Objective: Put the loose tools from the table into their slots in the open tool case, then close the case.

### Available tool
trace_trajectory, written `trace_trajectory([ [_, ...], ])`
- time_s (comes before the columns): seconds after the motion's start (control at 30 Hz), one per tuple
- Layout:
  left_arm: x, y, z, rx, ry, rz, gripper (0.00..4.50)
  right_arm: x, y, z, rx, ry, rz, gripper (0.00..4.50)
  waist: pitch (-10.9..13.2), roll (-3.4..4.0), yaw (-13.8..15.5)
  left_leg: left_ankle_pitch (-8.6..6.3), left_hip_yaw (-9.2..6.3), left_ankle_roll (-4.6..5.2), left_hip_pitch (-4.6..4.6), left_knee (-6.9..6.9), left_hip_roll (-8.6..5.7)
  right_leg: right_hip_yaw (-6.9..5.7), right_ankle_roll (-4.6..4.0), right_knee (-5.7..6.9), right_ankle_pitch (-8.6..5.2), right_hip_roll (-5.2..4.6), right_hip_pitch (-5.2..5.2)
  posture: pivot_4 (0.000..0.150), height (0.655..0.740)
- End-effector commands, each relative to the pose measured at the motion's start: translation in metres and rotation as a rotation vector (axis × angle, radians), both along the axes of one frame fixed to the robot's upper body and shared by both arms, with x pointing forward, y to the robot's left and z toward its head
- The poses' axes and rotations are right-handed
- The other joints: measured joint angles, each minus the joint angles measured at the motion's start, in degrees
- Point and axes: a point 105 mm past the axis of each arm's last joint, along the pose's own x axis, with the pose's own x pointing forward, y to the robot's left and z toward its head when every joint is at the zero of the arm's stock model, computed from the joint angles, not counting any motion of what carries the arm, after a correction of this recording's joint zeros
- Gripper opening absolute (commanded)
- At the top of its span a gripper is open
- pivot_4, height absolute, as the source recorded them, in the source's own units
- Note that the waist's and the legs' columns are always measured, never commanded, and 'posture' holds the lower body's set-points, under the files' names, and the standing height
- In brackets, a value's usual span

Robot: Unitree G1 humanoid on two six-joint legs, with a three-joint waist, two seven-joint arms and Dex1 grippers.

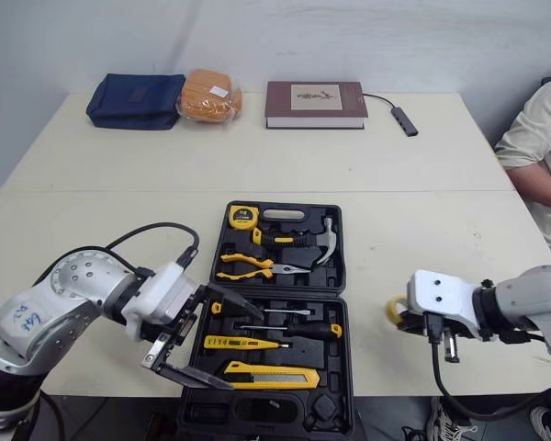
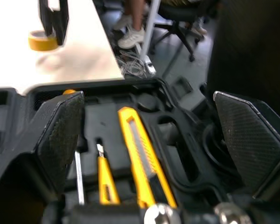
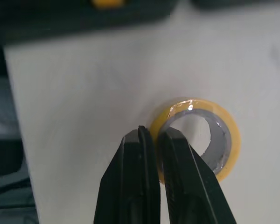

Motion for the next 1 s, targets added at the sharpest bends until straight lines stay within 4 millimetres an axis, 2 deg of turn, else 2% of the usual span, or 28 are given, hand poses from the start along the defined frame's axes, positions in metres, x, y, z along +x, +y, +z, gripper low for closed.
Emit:
trace_trajectory([
  [0.03,-0.007,-0.001,0.001,0.006,-0.050,-0.040,4.50,-0.038,0.047,0.012,0.119,0.027,0.197,0.03,0.0,0.00,0.0,-0.04,-0.03,-0.03,0.00,0.00,0.03,-0.01,-0.01,0.00,-0.01,0.01,0.01,0.150,0.7400],
  [0.13,-0.005,-0.001,0.003,0.004,-0.048,-0.034,4.50,-0.056,0.066,0.011,0.167,0.064,0.273,0.03,0.0,-0.01,0.2,-0.08,-0.07,0.02,-0.01,0.01,0.01,-0.03,-0.02,-0.01,-0.01,-0.06,0.02,0.150,0.7400],
  [0.27,-0.011,0.001,0.000,0.029,-0.033,-0.063,4.50,-0.070,0.076,-0.006,0.151,0.099,0.353,0.03,0.0,-0.02,0.0,-0.14,-0.07,0.07,-0.01,0.03,-0.01,-0.01,-0.03,-0.07,-0.01,-0.10,0.02,0.150,0.7400],
  [0.53,-0.011,0.002,0.000,0.040,-0.027,-0.066,4.50,-0.067,0.073,-0.037,0.075,0.087,0.401,0.03,0.0,-0.02,-0.1,-0.13,-0.07,0.06,0.00,0.04,-0.01,-0.03,-0.07,-0.03,-0.04,-0.09,0.02,0.150,0.7400],
  [0.77,-0.011,0.001,0.003,0.040,-0.026,-0.061,4.50,-0.067,0.074,-0.048,0.061,0.098,0.410,0.03,0.0,-0.02,-0.1,-0.13,-0.07,0.06,-0.01,0.06,-0.01,-0.04,-0.07,-0.01,-0.04,-0.08,0.02,0.150,0.7400],
  [1.0,-0.010,0.000,0.005,0.036,-0.031,-0.061,4.50,-0.066,0.071,-0.048,0.042,0.103,0.407,0.03,0.0,-0.02,-0.1,-0.13,-0.07,0.06,0.00,0.06,0.00,-0.04,-0.08,0.01,-0.04,-0.07,0.02,0.150,0.7400],
])
